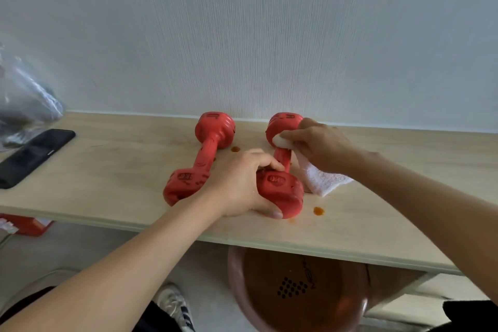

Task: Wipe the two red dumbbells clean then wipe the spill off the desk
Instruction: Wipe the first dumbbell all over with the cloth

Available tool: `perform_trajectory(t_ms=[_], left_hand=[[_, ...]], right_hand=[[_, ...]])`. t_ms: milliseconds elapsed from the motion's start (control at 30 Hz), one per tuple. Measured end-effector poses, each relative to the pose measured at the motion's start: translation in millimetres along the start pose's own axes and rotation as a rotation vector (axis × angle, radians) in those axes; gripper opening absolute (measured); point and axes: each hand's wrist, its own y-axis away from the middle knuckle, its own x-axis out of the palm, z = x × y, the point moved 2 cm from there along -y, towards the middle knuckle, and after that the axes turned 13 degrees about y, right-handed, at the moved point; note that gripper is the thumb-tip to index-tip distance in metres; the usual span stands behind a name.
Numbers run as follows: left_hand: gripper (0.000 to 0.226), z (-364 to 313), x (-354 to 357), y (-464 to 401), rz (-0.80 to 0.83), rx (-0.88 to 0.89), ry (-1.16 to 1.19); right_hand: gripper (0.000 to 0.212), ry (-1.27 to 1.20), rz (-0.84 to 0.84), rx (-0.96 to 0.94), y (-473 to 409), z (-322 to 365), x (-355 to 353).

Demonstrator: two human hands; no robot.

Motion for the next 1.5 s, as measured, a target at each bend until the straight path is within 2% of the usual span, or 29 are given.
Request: perform_trajectory(t_ms=[167,333,467,667,867,967,1033,1133,1233,1300,1500], left_hand=[[0.075,-1,-1,0,0.008,0.013,0.018],[0.071,2,1,1,0.008,0.02,0.028],[0.072,6,1,1,-0.011,0.023,0.085],[0.073,7,3,1,-0.015,0.041,0.132],[0.073,7,4,4,-0.014,0.041,0.143],[0.072,9,5,5,-0.018,0.051,0.167],[0.073,11,5,9,-0.079,0.041,0.174],[0.071,11,5,11,-0.138,-0.001,0.171],[0.07,10,4,9,-0.135,-0.022,0.159],[0.069,9,5,8,-0.128,-0.038,0.15],[0.065,6,4,5,-0.131,-0.028,0.101]], right_hand=[[0.036,0.133,0.118,-0.197,18,13,-15],[0.032,0.228,0.095,-0.031,-12,5,-18],[0.035,0.24,0.111,-0.031,-14,11,-11],[0.024,0.12,0.189,-0.26,18,29,-28],[0.029,0.137,0.102,-0.057,-17,11,-10],[0.03,0.105,0.086,-0.026,-18,9,-3],[0.03,0.051,0.074,-0.028,-14,8,-1],[0.031,-0.035,0.087,-0.088,-5,10,-8],[0.041,-0.064,0.207,-0.296,14,19,-21],[0.043,-0.039,0.246,-0.343,19,20,-26],[0.03,0.175,0.112,-0.091,-12,15,-13]])
